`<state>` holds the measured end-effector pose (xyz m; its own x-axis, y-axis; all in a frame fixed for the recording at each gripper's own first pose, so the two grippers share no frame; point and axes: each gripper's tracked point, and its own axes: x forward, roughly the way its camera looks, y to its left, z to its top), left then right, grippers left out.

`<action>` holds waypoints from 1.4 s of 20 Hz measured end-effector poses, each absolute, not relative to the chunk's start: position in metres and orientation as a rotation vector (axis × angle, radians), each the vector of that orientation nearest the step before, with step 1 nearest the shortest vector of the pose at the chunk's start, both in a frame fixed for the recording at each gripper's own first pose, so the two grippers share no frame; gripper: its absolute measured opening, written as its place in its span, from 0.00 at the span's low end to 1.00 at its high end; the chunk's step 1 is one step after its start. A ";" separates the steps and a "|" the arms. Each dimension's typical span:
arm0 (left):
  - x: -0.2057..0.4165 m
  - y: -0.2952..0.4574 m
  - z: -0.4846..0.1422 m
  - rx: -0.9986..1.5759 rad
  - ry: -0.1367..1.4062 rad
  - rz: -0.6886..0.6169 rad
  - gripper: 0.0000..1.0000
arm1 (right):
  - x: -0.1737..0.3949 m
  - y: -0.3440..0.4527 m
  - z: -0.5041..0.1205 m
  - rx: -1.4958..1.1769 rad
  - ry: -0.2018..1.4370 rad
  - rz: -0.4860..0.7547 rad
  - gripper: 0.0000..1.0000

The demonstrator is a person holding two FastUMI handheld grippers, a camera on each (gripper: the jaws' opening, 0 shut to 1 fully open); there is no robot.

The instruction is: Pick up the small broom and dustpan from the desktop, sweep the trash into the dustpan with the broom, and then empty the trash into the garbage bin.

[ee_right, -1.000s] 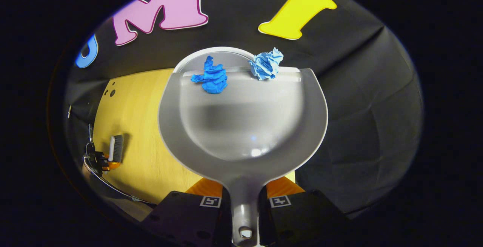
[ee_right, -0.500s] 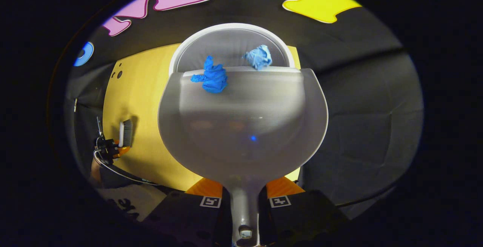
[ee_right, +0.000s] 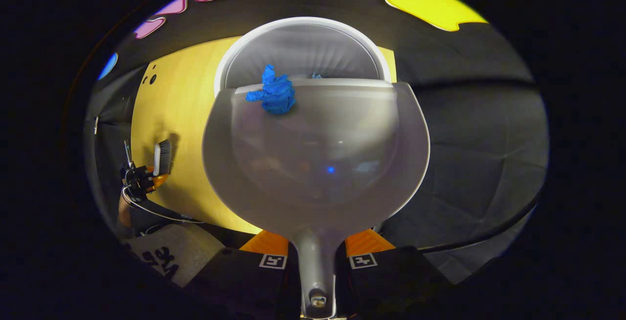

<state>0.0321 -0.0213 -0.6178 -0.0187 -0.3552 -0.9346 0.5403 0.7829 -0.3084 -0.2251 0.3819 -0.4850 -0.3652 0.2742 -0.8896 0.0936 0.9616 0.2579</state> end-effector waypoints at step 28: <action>0.038 -0.032 -0.611 0.223 1.402 -0.709 0.22 | -0.223 0.378 -0.420 0.267 1.424 0.094 0.31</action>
<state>0.0383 -0.0316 -0.6112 0.0042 -0.3205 -0.9473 0.5730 0.7771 -0.2604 -0.2226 0.3776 -0.4196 0.1480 0.2235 -0.9634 0.0945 0.9665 0.2388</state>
